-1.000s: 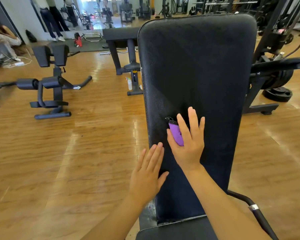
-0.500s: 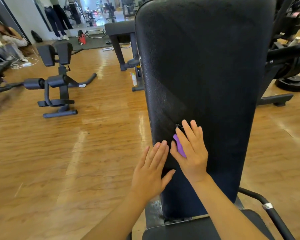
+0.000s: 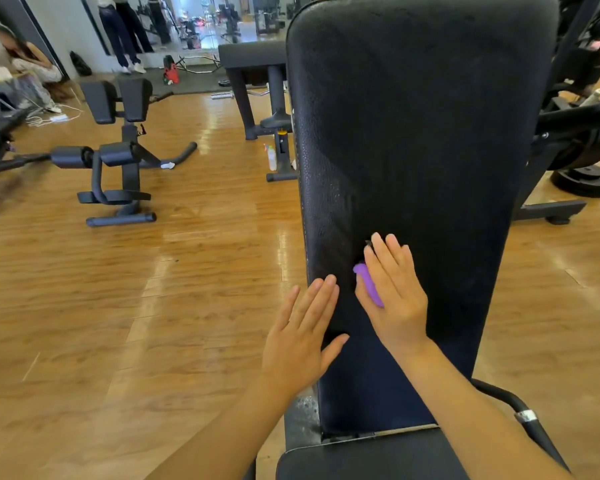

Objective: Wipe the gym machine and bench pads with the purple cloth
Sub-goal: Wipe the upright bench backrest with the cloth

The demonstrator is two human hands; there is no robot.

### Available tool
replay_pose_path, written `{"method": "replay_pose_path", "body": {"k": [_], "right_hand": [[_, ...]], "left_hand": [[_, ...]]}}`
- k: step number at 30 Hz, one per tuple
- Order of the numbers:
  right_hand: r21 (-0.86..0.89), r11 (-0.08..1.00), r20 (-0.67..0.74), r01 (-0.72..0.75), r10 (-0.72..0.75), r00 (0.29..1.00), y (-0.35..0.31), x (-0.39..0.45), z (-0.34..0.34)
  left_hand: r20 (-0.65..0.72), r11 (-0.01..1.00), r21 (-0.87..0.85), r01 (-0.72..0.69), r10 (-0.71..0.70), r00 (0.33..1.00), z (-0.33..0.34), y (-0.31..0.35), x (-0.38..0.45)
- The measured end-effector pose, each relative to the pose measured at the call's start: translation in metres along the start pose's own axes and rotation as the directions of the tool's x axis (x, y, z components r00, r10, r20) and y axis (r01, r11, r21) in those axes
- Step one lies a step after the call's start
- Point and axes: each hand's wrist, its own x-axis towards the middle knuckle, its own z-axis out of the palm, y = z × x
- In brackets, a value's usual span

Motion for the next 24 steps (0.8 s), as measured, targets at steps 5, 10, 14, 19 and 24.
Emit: {"method": "replay_pose_path", "body": {"k": [5,10,14,19,24], "right_hand": [[0.078,0.992,-0.184,0.095,-0.079,0.98,-0.009,0.123,0.021],[0.024,0.992,-0.071,0.125,-0.123,0.99,-0.003,0.053,0.007],[0.021,0.979,0.116,0.204,-0.205,0.972,0.013,0.001,-0.009],[0.033,0.946,-0.022,0.321,-0.321,0.947,0.001,0.11,0.007],[0.045,0.977,-0.066,0.207,-0.204,0.977,-0.009,0.119,0.012]], "left_hand": [[0.006,0.999,0.042,0.024,-0.024,1.0,0.0,0.006,-0.002],[-0.001,0.997,0.064,0.046,-0.046,0.999,-0.001,0.007,-0.005],[0.006,0.996,0.077,0.04,-0.041,0.999,0.0,0.006,-0.005],[0.035,0.991,0.124,0.051,-0.056,0.998,0.0,0.007,-0.005],[0.042,0.995,0.087,0.058,-0.062,0.997,-0.002,0.007,-0.006]]}}
